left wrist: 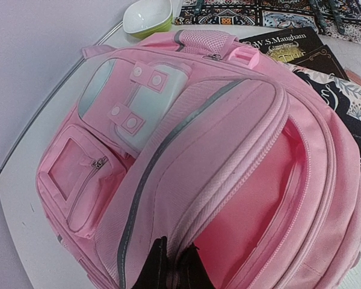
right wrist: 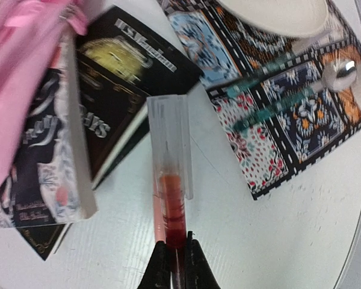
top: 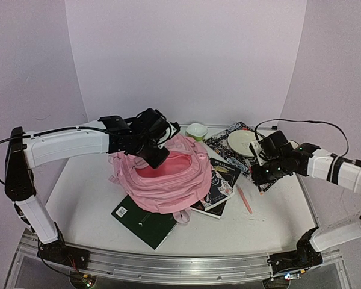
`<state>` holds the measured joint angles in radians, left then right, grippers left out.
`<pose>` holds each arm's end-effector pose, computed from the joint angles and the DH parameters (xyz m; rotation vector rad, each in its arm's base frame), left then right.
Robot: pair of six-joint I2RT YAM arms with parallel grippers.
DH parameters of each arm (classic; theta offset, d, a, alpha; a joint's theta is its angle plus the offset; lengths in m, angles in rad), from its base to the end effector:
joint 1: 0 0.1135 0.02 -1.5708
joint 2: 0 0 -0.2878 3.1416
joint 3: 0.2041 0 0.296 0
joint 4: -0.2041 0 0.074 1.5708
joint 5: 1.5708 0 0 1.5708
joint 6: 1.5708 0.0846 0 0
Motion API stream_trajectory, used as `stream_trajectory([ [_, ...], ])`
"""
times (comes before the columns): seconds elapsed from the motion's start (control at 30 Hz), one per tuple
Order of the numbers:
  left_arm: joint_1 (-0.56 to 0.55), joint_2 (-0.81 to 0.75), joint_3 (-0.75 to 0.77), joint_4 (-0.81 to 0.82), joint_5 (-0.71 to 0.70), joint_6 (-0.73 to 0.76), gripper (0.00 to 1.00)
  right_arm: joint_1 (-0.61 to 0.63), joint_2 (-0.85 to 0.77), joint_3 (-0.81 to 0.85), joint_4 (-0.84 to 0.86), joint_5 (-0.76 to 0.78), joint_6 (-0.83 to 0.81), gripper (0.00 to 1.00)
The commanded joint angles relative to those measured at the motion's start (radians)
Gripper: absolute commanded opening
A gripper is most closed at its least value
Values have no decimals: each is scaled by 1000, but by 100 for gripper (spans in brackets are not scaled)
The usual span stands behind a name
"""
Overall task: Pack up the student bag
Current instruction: Place the pen in the upper front pocket of the bag.
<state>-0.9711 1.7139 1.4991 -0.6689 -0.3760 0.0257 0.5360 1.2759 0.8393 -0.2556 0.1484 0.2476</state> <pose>0.2818 -0.3571 0.2771 0.9904 2.1568 0.0154 0.3037 0.1658 0.2200 -0.2471 2.2526 0.2508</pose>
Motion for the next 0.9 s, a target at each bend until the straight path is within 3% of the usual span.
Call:
stream_trajectory([
  [0.0, 24, -73, 68, 88, 100, -10, 0, 80, -99, 59, 43, -61, -240, 0],
  [0.17, 31, -70, 101, 81, 161, -3, 0, 225, -71, 141, 93, -55, -480, 0],
  [0.53, 33, -80, 152, 58, 210, 2, 0, 449, 112, 316, 135, 49, -835, 6],
  [0.87, 41, -77, 189, 26, 295, 17, 0, 546, 275, 368, 322, 188, -1171, 7],
])
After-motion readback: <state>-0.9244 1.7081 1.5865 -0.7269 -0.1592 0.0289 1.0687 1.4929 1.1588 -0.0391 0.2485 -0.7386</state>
